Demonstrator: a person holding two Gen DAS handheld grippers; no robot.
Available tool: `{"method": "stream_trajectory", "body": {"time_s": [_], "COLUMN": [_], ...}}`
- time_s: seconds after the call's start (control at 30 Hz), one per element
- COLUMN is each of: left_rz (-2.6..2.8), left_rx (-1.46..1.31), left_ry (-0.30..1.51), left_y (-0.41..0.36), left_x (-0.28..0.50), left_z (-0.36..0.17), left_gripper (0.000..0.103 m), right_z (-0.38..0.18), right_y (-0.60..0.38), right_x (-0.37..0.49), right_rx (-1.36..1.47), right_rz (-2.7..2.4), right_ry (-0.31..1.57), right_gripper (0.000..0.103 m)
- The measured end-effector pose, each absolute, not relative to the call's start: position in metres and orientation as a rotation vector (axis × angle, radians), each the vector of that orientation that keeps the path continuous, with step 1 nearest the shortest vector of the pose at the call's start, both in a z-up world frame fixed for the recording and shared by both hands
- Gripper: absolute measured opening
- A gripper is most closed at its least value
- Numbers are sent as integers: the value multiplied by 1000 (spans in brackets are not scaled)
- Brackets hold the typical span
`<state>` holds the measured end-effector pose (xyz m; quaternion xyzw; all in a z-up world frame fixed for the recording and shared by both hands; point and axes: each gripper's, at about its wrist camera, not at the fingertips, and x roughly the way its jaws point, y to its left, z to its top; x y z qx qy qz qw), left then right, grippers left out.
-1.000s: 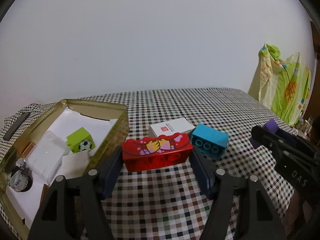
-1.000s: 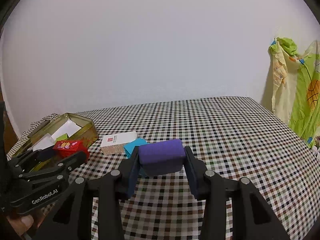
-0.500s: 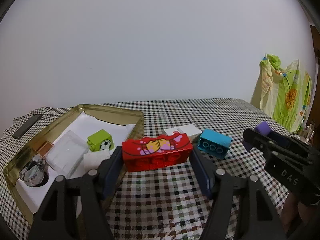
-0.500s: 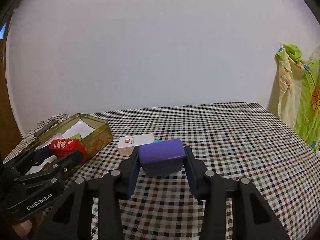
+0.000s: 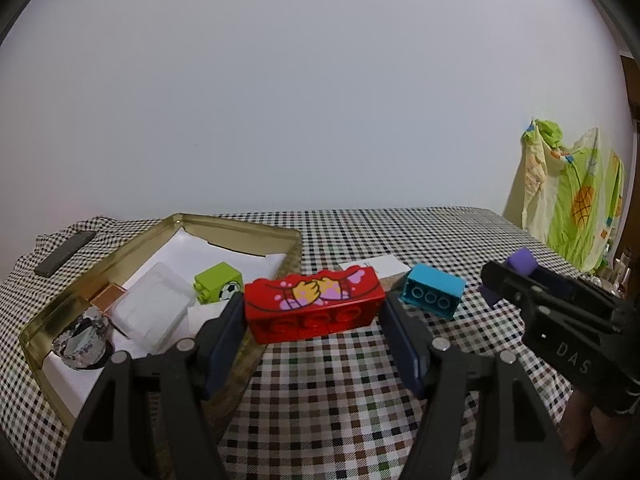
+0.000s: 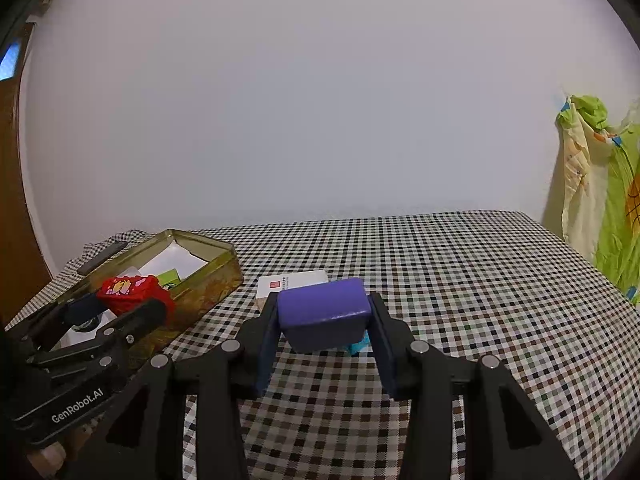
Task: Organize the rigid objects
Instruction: 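Carry the red brick and purple block over the gold tray with both grippers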
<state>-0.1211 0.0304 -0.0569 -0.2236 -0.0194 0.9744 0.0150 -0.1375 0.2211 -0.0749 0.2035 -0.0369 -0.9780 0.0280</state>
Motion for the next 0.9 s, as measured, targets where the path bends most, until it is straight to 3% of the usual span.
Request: {"method": "stream_trajectory", "body": {"time_s": [0.9], "left_rz": [3059], "left_rx": [-630], "left_ry": [-119], "left_y": [10], "left_x": [-105], "left_z": [-54], "left_gripper": [67], "right_z": [-72], "right_y": [195], "right_x": [-132], "right_rx": [589], "right_rz": [-2984], "right_ry": [-75], "right_gripper": [45]}}
